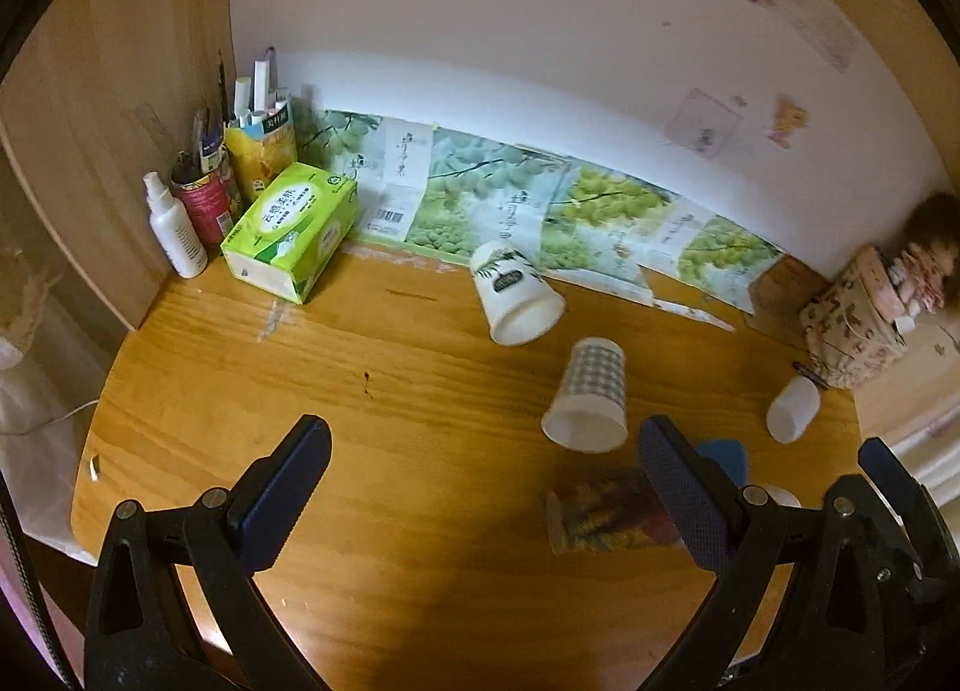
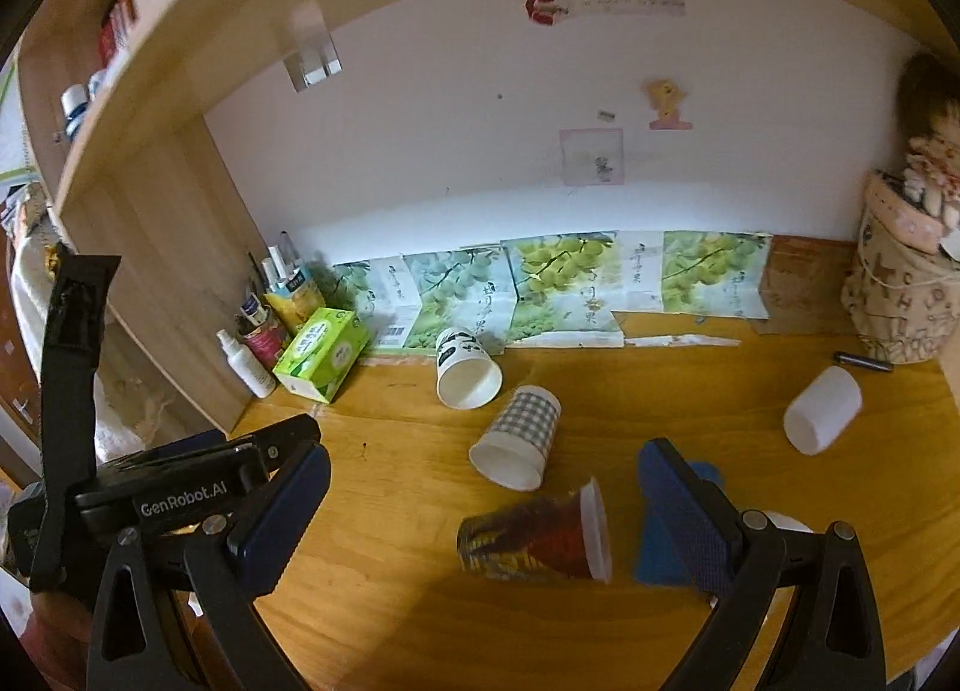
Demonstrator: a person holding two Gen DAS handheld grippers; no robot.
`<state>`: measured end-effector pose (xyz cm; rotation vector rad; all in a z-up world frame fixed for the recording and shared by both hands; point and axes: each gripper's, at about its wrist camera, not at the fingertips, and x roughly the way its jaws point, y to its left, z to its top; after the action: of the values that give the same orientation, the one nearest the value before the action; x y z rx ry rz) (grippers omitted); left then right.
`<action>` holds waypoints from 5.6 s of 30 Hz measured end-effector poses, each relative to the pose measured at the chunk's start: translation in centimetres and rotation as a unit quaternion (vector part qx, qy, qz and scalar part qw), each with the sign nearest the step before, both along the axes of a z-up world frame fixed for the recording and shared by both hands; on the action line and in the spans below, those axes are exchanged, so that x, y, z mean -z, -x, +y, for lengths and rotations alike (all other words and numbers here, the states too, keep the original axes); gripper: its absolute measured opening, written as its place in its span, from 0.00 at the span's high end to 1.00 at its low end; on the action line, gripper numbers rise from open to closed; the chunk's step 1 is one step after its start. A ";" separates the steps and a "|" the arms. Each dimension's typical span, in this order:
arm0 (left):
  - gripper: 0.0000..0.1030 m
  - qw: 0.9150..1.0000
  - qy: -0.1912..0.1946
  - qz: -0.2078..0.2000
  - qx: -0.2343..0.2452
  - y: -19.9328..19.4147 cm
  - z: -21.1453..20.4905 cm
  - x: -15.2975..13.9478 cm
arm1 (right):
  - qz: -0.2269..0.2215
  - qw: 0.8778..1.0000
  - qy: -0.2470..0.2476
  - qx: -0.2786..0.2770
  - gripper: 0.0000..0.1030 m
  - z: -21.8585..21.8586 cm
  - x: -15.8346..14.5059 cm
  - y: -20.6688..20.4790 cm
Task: Flip cup upright
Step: 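Move the left tool toward the upside-down white bamboo-print cup on the desk, then close the left tool's fingers around the white bamboo-print cup's body, then lift the white cup with the left tool and roll it over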
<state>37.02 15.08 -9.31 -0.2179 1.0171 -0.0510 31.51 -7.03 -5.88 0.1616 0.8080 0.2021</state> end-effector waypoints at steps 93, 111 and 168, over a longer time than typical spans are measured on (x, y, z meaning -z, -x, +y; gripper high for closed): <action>0.27 0.976 0.113 0.118 0.147 -16.6 -2.8 9.8 | -0.013 0.998 0.055 -0.010 0.00 0.9 8.7 -4.3; 0.27 0.943 0.008 0.048 0.329 -6.4 -8.2 3.1 | -0.032 0.996 0.067 -0.039 0.00 -3.4 4.7 1.6; 0.26 0.652 -0.267 0.104 0.702 15.8 -28.9 14.2 | 0.052 0.954 0.187 -0.229 0.00 -12.2 10.8 15.5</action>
<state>21.23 -13.82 -23.48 1.2012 1.1640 -1.1596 16.03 -19.23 -16.65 -0.3816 0.9661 0.4753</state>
